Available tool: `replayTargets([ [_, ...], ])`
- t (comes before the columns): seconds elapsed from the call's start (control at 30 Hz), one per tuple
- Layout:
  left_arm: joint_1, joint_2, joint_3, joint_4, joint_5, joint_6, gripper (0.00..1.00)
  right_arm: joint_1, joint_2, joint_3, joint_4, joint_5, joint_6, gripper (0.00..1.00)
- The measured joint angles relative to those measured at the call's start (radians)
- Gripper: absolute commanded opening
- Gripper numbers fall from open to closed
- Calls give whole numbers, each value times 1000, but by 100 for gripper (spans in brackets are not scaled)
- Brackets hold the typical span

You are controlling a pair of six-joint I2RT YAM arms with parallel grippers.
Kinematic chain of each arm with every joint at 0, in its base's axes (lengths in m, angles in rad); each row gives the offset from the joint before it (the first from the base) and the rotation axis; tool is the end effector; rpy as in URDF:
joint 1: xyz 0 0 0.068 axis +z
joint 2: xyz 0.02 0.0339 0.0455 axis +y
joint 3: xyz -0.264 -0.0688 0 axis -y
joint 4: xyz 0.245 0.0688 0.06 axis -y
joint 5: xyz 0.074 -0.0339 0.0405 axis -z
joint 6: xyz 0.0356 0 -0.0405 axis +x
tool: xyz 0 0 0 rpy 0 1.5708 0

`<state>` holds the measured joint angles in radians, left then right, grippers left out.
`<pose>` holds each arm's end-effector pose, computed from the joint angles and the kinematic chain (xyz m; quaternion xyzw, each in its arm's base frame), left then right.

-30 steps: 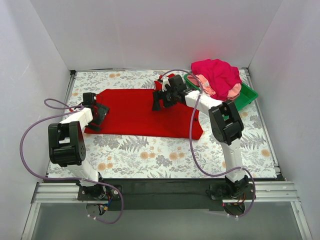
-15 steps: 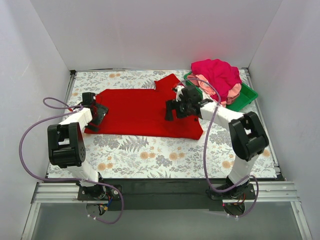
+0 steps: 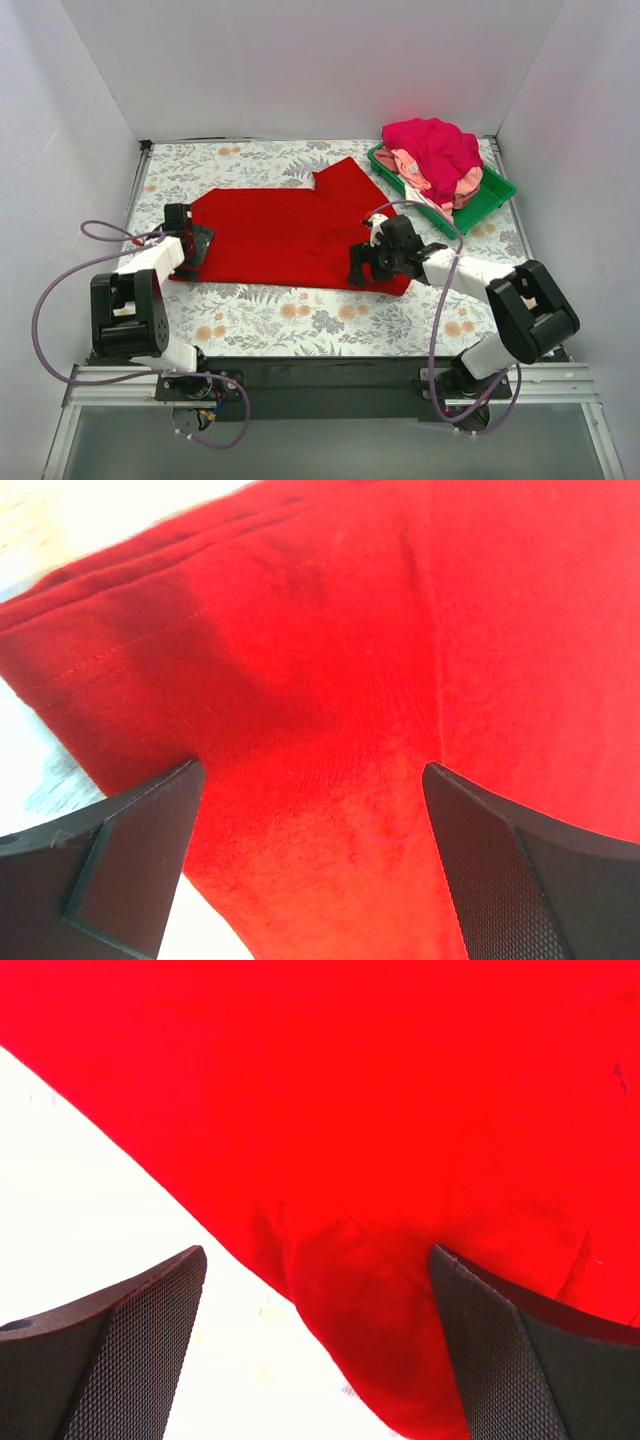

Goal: Fold and stack the t-shirts
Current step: Fold the tshirt

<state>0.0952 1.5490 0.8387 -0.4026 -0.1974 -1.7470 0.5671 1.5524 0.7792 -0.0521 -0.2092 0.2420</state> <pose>0.2853 0.0343 0.1655 -0.7852 0.5685 -0.1010 0.2237 0.2543 0.1707 0.1693 -0.1874 0.9079 0.2319 0.2947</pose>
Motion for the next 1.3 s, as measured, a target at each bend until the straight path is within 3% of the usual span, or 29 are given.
replayTargets([
  [0.37, 1, -335, -213, -314, -87, -182, 93, 147, -365, -295, -30, 31, 95, 98],
  [0.5, 2, -450, -187, -415, -92, -181, 93, 163, -462, -301, -116, 51, 102, 98],
  [0.63, 2, -476, -53, -433, -80, -118, 93, 163, -504, -253, -174, 97, 99, 98],
  [0.77, 2, -348, 158, -397, -12, -5, 93, 163, -499, -184, -189, 137, 87, 98],
  [0.9, 2, -69, 447, -383, 95, 141, 93, 163, -459, -134, -190, 154, 64, 98],
  [1.0, 1, 152, 640, -399, 129, 194, 88, 163, -421, -122, -196, 163, 46, 98],
  [1.1, 0, 303, 730, -438, 123, 208, 79, 161, -395, -121, -213, 178, 37, 98],
  [1.3, -4, 484, 821, -527, 102, 201, 71, 159, -368, -121, -230, 208, 16, 98],
])
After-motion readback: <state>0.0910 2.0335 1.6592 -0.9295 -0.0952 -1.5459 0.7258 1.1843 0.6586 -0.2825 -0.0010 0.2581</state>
